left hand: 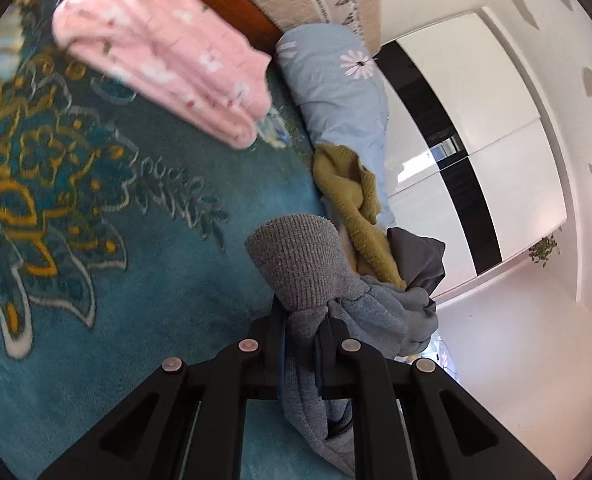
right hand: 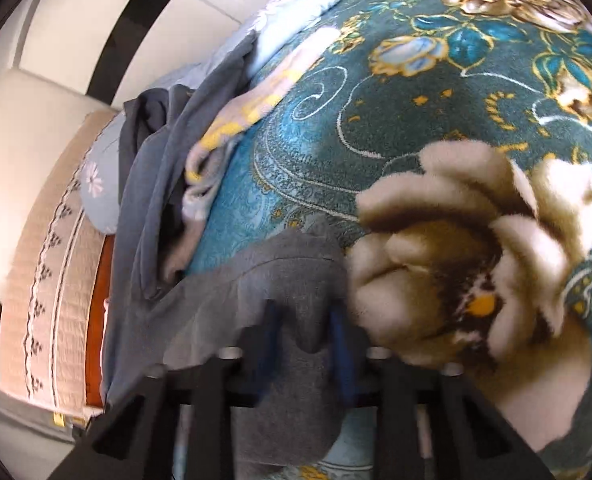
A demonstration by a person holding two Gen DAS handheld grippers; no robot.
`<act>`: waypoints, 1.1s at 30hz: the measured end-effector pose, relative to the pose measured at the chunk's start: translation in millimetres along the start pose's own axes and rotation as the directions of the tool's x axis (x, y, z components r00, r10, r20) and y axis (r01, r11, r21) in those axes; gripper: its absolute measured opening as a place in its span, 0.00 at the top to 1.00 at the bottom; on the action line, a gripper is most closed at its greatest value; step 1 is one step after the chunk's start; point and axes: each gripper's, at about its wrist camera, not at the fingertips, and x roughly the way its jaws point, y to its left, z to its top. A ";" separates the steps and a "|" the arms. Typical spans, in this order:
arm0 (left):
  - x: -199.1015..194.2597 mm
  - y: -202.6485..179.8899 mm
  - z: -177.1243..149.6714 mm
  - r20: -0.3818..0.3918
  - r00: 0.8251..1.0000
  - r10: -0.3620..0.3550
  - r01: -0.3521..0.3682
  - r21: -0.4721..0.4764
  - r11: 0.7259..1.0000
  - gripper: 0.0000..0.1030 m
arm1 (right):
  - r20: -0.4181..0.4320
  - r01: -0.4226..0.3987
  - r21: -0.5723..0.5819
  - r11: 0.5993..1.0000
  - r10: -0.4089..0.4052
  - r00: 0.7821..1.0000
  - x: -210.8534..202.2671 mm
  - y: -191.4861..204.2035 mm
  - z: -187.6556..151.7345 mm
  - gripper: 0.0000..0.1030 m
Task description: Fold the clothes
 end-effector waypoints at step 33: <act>1.3 -5.9 -18.6 -0.087 0.996 -0.020 0.025 0.066 0.997 0.89 | -0.042 0.156 -0.522 0.839 -0.208 0.977 64.1 151.1 -75.6 0.57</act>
